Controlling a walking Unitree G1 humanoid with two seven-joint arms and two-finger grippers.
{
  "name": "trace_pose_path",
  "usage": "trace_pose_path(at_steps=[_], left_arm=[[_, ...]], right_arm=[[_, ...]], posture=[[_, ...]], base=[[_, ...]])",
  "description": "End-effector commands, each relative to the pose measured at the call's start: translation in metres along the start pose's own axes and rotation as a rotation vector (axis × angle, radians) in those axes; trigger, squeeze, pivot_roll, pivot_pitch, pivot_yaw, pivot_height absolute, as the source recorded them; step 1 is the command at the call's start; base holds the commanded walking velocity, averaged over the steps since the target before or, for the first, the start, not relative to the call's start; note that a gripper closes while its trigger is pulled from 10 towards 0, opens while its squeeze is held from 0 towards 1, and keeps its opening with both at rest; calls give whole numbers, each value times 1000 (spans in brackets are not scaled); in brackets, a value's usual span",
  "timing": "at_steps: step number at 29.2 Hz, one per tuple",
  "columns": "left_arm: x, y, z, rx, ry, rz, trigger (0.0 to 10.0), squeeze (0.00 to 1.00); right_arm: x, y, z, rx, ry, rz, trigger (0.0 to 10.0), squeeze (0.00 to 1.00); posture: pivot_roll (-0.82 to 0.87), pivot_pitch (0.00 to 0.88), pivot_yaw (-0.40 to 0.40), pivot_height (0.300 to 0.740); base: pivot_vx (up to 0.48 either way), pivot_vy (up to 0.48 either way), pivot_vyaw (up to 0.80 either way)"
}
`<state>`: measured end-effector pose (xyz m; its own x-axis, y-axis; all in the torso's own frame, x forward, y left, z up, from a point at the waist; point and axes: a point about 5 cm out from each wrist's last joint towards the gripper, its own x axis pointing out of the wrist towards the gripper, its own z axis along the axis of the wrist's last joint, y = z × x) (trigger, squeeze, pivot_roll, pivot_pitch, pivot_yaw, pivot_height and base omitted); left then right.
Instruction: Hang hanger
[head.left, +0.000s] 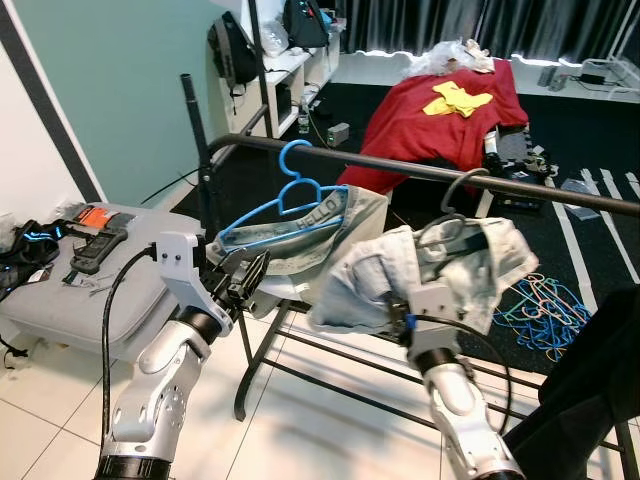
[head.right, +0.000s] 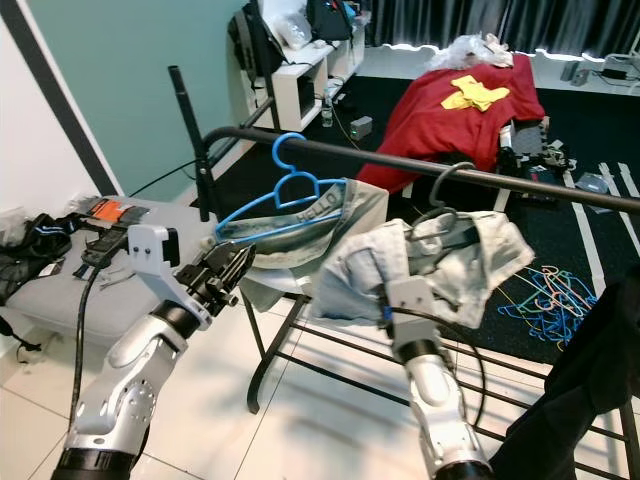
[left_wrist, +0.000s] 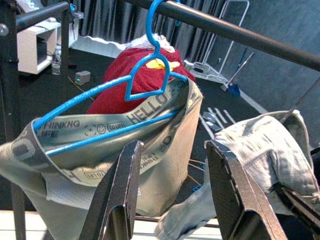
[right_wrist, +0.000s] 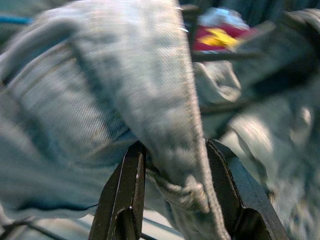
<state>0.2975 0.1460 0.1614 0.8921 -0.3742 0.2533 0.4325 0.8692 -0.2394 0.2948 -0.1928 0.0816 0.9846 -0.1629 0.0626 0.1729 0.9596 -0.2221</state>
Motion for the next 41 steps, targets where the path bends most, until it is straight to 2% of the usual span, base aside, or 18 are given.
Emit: trace_pose_path(at_steps=[1, 2, 4, 7, 9, 10, 11, 12, 17, 18, 22, 25, 26, 28, 32, 33, 40, 41], left_arm=[[-2, -4, -2, -6, -3, -31, 10000, 0], [-1, -8, -2, -6, -4, -57, 10000, 0], [-1, -8, -2, -6, -4, -57, 10000, 0], [0, -11, -2, -9, -11, -73, 10000, 0], [0, -11, -2, -9, -11, -73, 10000, 0], [-1, -13, -2, -19, -18, -88, 10000, 0], [-1, -13, -2, -19, -18, -88, 10000, 0], [-1, -15, -2, -25, -20, -105, 10000, 0], [-2, -17, -3, -27, -21, -120, 10000, 0], [-2, -18, -2, -27, -22, -129, 10000, 0], [-3, -17, -3, -19, -20, -130, 10000, 0], [-3, -17, -3, -15, -16, -129, 10000, 0], [-3, -17, -5, -4, -3, -130, 10000, 0], [-4, -17, -6, 4, 6, -133, 10000, 0], [-4, -17, -7, 8, 11, -136, 10000, 0], [-4, -18, -7, 10, 14, -138, 10000, 0], [-5, -19, -8, 13, 17, -150, 10000, 0], [-5, -20, -7, 13, 18, -157, 10000, 0]], right_arm=[[-4, -14, -6, -17, 33, -110, 10000, 0], [-8, -30, -9, -30, 43, -230, 10000, 0], [-8, -30, -9, -30, 43, -230, 10000, 0], [-13, -56, -2, -105, 2, -388, 10000, 0], [-13, -56, -2, -105, 2, -388, 10000, 0], [-13, -68, 5, -113, -25, -452, 10000, 0], [-13, -68, 5, -113, -25, -452, 10000, 0], [-12, -70, 12, -75, -74, -437, 10000, 0], [-12, -65, 18, -58, -122, -390, 10000, 0], [-12, -57, 24, -36, -171, -327, 10000, 0], [-12, -33, 27, -55, -195, -158, 10000, 0], [-12, -26, 23, -59, -157, -117, 10000, 0], [-11, -23, 12, -72, -68, -95, 10000, 0], [-11, -26, 7, -61, -28, -115, 10000, 0], [-12, -28, 6, -47, -12, -124, 10000, 0], [-13, -29, 7, -16, -19, -129, 10000, 1000], [-15, -31, 13, -16, -71, -136, 10000, 1000], [-18, -35, 16, -47, -94, -179, 10000, 0]], posture=[[-91, 43, 21, 740], [-91, 43, 21, 740], [-91, 43, 21, 740], [-93, 34, 19, 740], [-93, 34, 19, 740], [-98, 28, 20, 740], [-98, 28, 20, 740], [-98, 27, 20, 740], [-97, 22, 19, 740], [-95, 21, 18, 740], [-99, 23, 23, 740], [-101, 23, 23, 740], [-99, 24, 22, 740], [-99, 25, 20, 740], [-100, 26, 21, 740], [-100, 27, 21, 740], [-99, 25, 19, 740], [-97, 27, 19, 740]], base=[[0, 0, 0], [0, 0, 0], [0, 0, 0], [0, 0, 0], [0, 0, 0], [0, 0, 0], [0, 0, 0], [0, 0, 0], [0, 0, 0], [0, 0, 0], [0, 0, 0], [0, 0, 0], [0, 0, 0], [0, 0, 0], [0, 0, 0], [0, 0, 0], [0, 0, 0], [0, 0, 0]])
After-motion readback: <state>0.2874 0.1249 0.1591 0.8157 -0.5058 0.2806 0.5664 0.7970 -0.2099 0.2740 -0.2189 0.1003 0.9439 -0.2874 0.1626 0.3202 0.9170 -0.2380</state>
